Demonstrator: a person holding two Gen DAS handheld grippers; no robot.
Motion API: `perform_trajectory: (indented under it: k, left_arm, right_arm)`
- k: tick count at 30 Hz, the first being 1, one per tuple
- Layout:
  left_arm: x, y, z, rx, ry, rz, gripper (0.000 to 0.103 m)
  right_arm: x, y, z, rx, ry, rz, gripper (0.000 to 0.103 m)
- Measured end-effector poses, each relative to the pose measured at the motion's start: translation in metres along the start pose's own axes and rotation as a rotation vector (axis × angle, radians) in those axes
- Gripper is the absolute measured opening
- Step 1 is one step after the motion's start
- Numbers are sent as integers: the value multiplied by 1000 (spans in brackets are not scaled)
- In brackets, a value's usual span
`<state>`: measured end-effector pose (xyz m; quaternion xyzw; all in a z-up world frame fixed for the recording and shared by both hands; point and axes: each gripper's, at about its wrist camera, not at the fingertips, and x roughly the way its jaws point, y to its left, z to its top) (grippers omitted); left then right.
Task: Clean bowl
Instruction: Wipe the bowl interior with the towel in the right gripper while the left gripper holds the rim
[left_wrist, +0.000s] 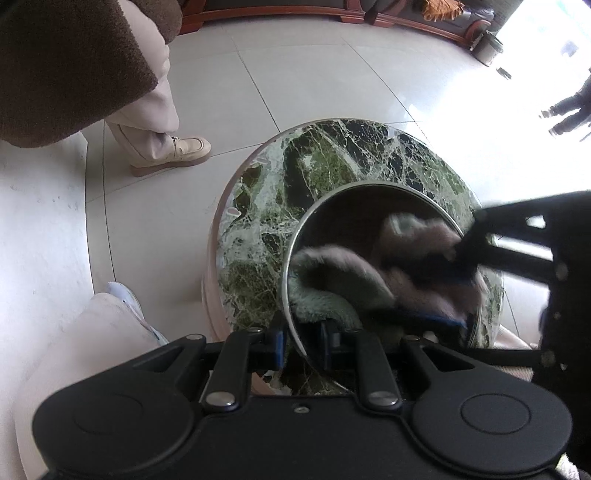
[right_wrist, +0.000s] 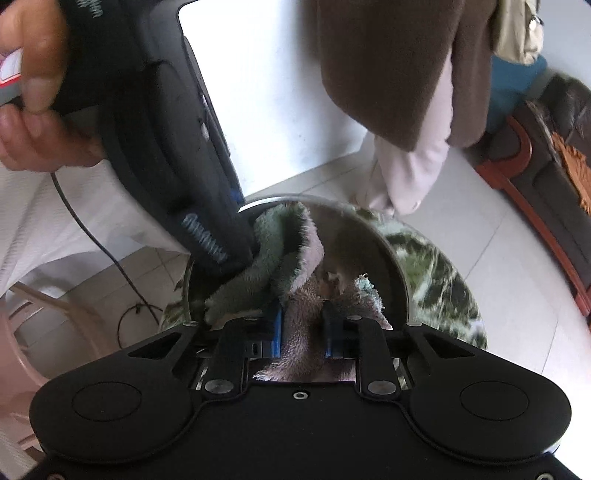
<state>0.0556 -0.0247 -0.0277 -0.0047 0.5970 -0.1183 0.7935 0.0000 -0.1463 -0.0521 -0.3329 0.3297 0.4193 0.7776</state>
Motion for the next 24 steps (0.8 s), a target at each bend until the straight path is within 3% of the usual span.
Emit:
perform_trajectory:
  k: [5, 15, 20, 24]
  left_arm:
    - [1, -1, 0, -3, 0, 5, 17]
    - [2, -3, 1, 4, -7, 19, 17]
    - [1, -2, 0, 11, -4, 19, 17]
    - [0, -2, 0, 3, -13, 19, 17]
  right_arm:
    - [-1, -16, 2, 13, -12, -30, 20]
    - [0, -4, -3, 37, -2, 64, 20]
    - [5, -19, 5, 23, -19, -5, 20]
    - [1, -20, -4, -5, 21, -23, 20]
